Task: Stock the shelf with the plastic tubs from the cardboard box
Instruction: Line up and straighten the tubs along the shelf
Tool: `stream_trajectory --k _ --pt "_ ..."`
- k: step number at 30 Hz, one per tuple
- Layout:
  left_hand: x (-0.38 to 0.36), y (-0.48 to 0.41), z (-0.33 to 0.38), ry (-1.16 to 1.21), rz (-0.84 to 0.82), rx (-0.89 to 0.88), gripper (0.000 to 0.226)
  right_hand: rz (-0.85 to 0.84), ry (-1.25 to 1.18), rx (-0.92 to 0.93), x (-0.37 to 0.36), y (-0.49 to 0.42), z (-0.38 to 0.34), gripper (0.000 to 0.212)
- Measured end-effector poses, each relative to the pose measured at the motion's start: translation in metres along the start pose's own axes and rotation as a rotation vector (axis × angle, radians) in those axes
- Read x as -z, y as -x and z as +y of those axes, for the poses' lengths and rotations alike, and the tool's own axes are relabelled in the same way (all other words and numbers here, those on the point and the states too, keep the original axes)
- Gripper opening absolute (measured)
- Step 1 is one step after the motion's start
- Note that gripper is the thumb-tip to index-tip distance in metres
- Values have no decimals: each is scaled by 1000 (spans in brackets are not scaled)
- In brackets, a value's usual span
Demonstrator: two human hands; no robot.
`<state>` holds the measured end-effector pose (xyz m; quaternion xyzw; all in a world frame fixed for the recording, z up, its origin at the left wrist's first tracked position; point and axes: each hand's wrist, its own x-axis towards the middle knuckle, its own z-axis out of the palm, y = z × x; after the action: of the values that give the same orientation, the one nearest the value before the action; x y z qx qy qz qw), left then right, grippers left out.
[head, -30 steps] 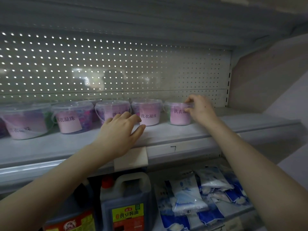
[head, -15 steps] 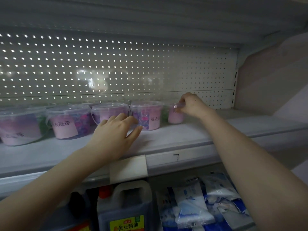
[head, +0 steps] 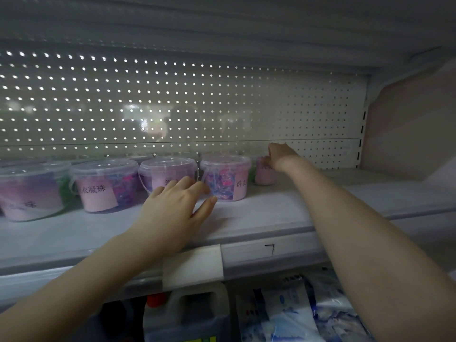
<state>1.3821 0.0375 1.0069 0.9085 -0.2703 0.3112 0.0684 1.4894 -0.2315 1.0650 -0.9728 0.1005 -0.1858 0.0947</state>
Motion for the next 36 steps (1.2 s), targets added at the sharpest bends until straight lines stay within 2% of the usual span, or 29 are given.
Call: stream_trajectory --k 2,5,14,19,23,25,27,30,32,36 --pt "0 1 1 17 1 -4 75 -2 6 5 -3 -4 -1 21" --pt "0 1 1 35 6 2 74 -23 -1 13 -2 -8 -5 32" --pt "0 0 -2 80 -22 16 74 -6 -12 -9 -10 -15 -10 28" --pt "1 -1 -2 65 -9 7 74 -61 -78 -29 -2 -5 -12 40" --pt "2 -1 -1 59 -14 9 75 -2 -117 -15 5 10 -13 34" --pt "2 0 -1 58 -20 7 71 71 -194 -28 12 22 -11 43" --pt "2 1 -1 64 -27 8 59 143 -308 20 13 36 -9 48" --pt "2 2 -1 97 -16 22 41 67 -419 172 3 56 -18 43" --pt "4 2 0 96 -1 19 41 17 -378 207 -4 63 -30 43" --pt "8 3 0 105 29 11 43 82 -384 207 -5 69 -42 39"
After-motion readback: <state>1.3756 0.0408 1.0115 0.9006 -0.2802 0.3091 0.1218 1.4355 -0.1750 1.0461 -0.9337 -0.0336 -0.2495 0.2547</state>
